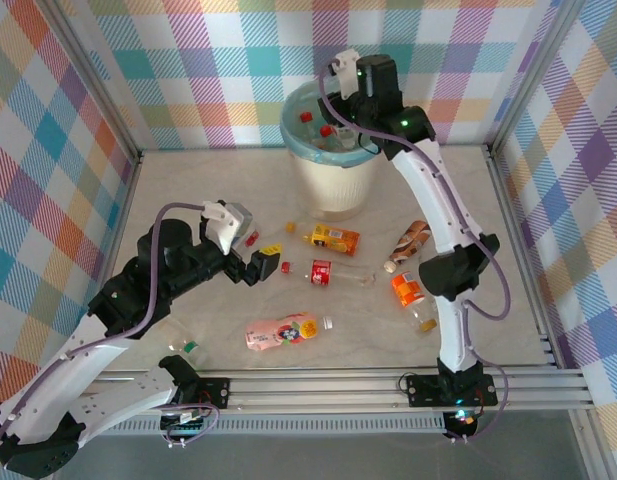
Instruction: Put the plastic bottles in the bin
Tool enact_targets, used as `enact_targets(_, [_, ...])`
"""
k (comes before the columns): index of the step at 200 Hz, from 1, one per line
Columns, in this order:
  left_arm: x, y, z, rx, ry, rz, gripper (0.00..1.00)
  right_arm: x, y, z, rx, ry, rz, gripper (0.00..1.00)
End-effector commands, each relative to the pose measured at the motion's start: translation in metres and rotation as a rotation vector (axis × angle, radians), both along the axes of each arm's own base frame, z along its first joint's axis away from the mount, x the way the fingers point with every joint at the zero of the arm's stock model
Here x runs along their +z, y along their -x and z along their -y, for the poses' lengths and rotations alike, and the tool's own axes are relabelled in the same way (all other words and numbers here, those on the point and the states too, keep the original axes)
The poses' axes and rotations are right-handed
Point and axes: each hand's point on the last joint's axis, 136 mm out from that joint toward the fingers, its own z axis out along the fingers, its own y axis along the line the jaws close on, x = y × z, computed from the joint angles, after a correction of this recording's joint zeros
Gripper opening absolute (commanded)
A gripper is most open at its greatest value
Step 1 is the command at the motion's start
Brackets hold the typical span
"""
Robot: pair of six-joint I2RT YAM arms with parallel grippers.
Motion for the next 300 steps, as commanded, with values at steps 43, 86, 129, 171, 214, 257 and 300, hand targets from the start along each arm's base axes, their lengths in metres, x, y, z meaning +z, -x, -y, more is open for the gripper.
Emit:
enact_targets(43, [-0.008,-0.012,0.005,0.035,-0.001,-0.028,1.00,-0.050,-0.024,0.020,-0.086,-0.019,-0.133,0.62])
enact_targets(86, [-0.014,-0.014,0.005,0.043,-0.007,-0.043,1.00,-0.091,-0.041,0.029,-0.107,-0.063,-0.233,0.66])
enact_targets(129, [-0.016,-0.014,0.003,0.053,-0.006,-0.052,1.00,-0.127,-0.051,0.030,-0.110,-0.086,-0.313,0.70])
enact_targets(171, [-0.020,-0.013,0.001,0.062,-0.014,-0.063,1.00,-0.148,-0.059,0.032,-0.115,-0.117,-0.365,0.74])
enact_targets(214, [-0.016,-0.015,-0.001,0.072,-0.010,-0.055,1.00,-0.107,-0.056,0.028,-0.088,-0.182,-0.297,0.82])
enact_targets(257, [-0.011,-0.025,-0.012,0.157,-0.001,-0.049,1.00,-0.037,-0.039,0.029,-0.063,-0.229,-0.164,0.87])
enact_targets(300, [-0.007,-0.039,-0.051,0.406,0.008,-0.101,1.00,0.021,-0.003,0.017,0.005,-0.247,-0.068,0.89])
